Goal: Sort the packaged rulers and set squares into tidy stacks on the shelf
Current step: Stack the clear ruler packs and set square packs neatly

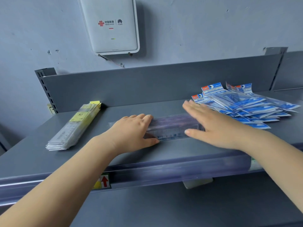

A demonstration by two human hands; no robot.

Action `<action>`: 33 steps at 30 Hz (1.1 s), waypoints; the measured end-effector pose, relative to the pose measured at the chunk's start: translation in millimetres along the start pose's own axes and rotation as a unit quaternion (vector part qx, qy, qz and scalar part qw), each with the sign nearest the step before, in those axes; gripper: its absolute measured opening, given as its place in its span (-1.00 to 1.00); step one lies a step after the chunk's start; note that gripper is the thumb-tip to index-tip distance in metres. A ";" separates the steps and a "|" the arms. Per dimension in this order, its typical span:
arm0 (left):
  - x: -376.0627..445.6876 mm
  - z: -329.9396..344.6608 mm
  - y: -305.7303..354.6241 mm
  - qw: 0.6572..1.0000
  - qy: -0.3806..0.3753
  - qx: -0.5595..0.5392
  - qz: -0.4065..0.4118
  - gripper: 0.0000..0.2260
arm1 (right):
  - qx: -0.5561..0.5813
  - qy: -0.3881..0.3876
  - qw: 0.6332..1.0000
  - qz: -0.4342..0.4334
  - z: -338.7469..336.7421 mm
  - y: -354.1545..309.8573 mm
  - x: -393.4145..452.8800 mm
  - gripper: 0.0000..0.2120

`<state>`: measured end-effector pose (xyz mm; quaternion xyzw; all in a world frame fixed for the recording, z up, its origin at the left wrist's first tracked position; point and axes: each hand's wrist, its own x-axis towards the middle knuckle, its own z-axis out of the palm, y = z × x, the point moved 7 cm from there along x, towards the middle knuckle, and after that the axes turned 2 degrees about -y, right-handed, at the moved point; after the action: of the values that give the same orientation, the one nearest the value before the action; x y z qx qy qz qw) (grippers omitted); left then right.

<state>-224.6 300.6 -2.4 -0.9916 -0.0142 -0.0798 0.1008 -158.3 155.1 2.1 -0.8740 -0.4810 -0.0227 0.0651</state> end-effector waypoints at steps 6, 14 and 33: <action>3.9 1.4 -5.5 1.000 -0.019 -0.020 -0.013 -0.45 | -0.043 -0.010 0.998 -0.034 -5.7 -22.7 16.1 -0.24; 0.3 -3.5 -21.8 0.999 0.012 -0.039 -0.035 -0.36 | -0.069 -0.102 0.989 -0.082 18.4 -44.3 62.4 -0.50; 9.1 -51.5 -36.7 0.764 0.260 -0.588 -0.055 -0.72 | 0.468 0.115 0.870 -0.105 -10.6 -62.7 103.2 -0.48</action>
<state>-225.3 326.2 56.1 -0.7950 0.0083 -0.3331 -0.5069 -155.5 273.2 28.9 -0.6764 -0.5133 0.0982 0.5190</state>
